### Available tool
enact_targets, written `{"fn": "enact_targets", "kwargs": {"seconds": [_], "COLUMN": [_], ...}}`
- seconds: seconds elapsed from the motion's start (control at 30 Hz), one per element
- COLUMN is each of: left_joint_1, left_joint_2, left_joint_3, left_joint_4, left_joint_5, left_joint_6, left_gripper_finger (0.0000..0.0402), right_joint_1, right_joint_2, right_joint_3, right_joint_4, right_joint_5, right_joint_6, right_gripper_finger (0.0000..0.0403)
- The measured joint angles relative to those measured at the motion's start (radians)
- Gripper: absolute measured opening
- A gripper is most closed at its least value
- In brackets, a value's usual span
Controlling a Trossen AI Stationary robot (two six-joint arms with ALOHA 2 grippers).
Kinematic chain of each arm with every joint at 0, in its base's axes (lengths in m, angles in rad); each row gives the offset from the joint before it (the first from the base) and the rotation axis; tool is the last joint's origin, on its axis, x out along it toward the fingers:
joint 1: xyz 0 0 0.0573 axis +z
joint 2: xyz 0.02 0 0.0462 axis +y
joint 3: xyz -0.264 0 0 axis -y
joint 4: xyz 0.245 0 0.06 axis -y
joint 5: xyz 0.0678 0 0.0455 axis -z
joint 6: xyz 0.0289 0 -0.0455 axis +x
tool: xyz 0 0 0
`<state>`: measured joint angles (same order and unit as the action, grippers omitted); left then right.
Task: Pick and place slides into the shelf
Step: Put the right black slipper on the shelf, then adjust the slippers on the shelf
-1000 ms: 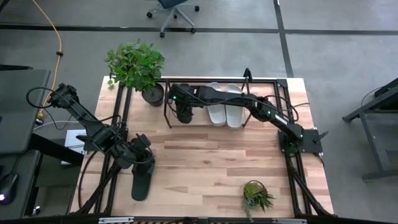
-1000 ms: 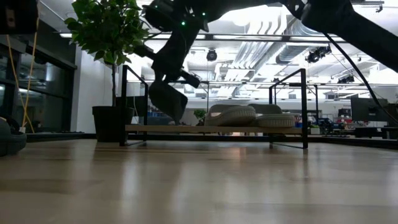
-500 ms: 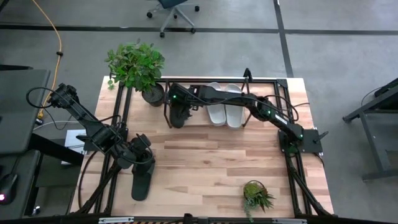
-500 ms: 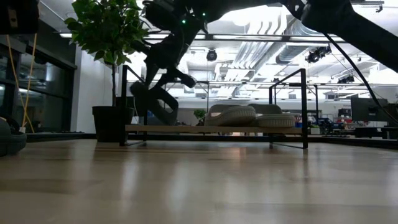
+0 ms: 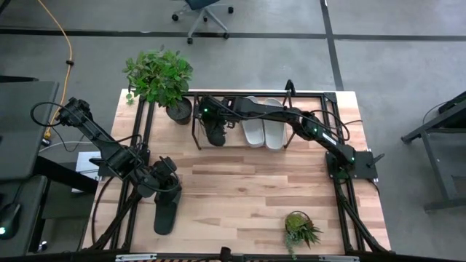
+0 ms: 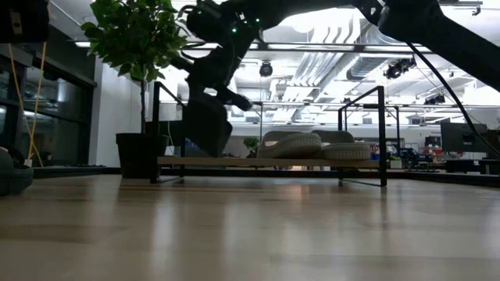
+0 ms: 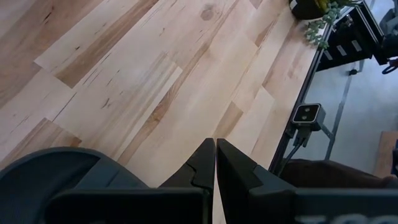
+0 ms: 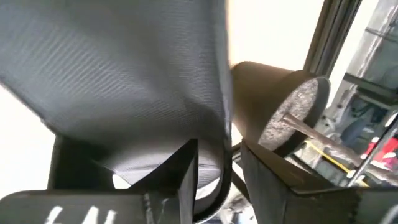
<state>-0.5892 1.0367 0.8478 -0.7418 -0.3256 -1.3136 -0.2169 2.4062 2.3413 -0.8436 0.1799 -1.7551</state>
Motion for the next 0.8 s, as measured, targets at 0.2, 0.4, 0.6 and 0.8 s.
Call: {"fn": "enact_targets", "kwargs": {"seconds": [0.2, 0.4, 0.6, 0.8], "left_joint_1": [0.0, 0.0, 0.0, 0.0], "left_joint_2": [0.0, 0.0, 0.003, 0.009], "left_joint_3": [0.0, 0.0, 0.0, 0.0], "left_joint_4": [0.0, 0.0, 0.0, 0.0], "left_joint_5": [0.0, 0.0, -0.001, 0.0], "left_joint_6": [0.0, -0.002, -0.003, -0.004], "left_gripper_finger": [0.0005, 0.0005, 0.0005, 0.0005], "right_joint_1": [0.002, 0.01, 0.021, 0.046], "right_joint_2": [0.0, 0.0, 0.0, -0.009], "right_joint_3": [0.0, 0.0, 0.0, 0.0], "right_joint_4": [-0.032, -0.021, -0.012, -0.017], "right_joint_5": [-0.005, -0.039, -0.053, -0.056], "right_joint_6": [0.03, 0.032, 0.051, 0.098], "right_gripper_finger": [0.0114, 0.0115, 0.0115, 0.0115]}}
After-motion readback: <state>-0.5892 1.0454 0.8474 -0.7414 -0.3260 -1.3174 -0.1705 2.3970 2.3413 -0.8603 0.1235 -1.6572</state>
